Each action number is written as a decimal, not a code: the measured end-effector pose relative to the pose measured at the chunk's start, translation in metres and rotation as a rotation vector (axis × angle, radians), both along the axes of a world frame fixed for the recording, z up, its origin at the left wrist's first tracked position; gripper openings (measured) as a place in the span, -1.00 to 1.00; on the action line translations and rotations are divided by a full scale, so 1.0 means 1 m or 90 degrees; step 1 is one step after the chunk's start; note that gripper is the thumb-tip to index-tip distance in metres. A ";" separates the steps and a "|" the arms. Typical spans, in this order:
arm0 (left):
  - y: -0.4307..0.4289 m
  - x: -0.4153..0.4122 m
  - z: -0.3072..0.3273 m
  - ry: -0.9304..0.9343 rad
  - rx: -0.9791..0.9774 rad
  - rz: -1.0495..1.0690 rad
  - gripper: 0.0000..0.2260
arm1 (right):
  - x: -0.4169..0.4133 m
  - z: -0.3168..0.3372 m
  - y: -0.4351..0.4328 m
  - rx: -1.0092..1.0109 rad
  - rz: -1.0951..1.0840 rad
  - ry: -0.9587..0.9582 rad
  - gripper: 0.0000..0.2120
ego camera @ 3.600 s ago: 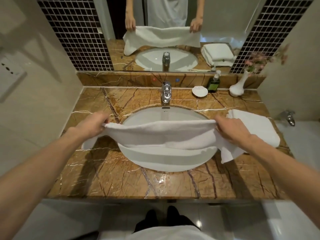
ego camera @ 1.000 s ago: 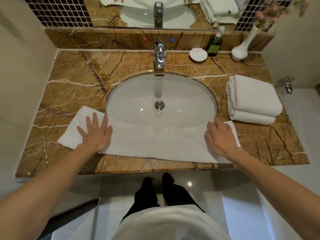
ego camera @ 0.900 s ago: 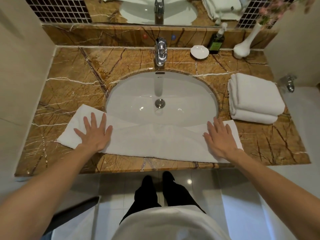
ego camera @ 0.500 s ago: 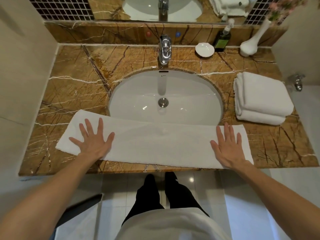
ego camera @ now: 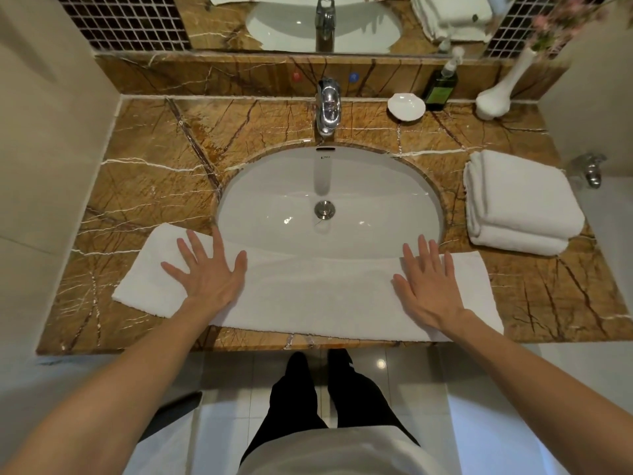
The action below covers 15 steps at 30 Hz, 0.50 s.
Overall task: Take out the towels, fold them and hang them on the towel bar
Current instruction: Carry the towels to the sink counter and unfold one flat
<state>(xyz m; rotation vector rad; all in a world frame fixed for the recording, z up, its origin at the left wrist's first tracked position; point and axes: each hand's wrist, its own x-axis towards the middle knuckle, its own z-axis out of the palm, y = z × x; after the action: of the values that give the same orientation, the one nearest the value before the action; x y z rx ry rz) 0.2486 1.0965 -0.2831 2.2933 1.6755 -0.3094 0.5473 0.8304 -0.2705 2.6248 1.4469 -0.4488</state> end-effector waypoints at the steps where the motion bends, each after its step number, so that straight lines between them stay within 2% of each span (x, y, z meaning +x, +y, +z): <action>1: 0.000 0.001 -0.002 0.001 -0.005 0.012 -0.29 | -0.001 -0.001 0.000 -0.010 -0.001 -0.001 -0.34; 6: 0.001 -0.005 -0.009 0.020 -0.005 0.031 -0.28 | -0.002 -0.009 -0.007 -0.059 -0.022 -0.003 -0.31; 15: 0.009 -0.013 -0.010 0.039 0.000 0.061 -0.22 | -0.010 -0.020 -0.004 -0.045 -0.028 -0.019 -0.31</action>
<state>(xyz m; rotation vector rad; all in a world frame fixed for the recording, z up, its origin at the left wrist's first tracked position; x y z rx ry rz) 0.2353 1.1054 -0.2926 2.2165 1.8081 -0.3617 0.5374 0.8266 -0.2908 2.6009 1.3410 -0.4553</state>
